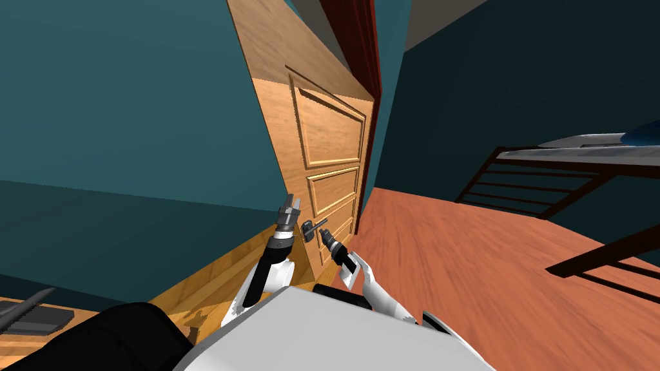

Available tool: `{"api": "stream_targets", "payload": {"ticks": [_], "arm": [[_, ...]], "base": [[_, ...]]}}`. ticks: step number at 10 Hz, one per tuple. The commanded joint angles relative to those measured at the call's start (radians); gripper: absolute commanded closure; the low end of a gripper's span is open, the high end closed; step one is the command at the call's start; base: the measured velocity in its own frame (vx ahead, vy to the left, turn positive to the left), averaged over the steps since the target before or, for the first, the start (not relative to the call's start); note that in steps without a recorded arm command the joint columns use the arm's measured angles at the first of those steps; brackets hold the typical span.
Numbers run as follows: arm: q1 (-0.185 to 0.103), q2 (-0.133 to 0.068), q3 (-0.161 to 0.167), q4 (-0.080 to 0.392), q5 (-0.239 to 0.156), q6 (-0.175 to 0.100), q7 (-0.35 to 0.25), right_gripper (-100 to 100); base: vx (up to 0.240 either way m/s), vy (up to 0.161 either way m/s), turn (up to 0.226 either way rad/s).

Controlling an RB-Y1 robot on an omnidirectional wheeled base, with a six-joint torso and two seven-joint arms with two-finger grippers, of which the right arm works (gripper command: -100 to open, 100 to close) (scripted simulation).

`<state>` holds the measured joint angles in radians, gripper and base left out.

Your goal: Push the door open

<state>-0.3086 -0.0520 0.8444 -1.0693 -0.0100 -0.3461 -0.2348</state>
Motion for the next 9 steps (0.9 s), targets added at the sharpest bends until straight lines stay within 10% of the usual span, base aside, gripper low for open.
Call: {"api": "stream_targets", "payload": {"ticks": [1,2,6,9], "arm": [[0.0,0.0,0.0,0.0,0.0,0.0,0.0,100],[0.003,-0.01,-0.008,-0.002,-0.002,0.0,0.001,-100],[0.007,-0.006,-0.018,-0.005,-0.005,0.001,0.001,-100],[0.004,-0.012,-0.029,0.004,-0.004,-0.001,0.007,-100]], "base": [[0.0,0.0,0.0],[-0.084,-0.054,-0.091],[-0.167,-0.104,-0.054],[0.077,0.105,0.024]]}}
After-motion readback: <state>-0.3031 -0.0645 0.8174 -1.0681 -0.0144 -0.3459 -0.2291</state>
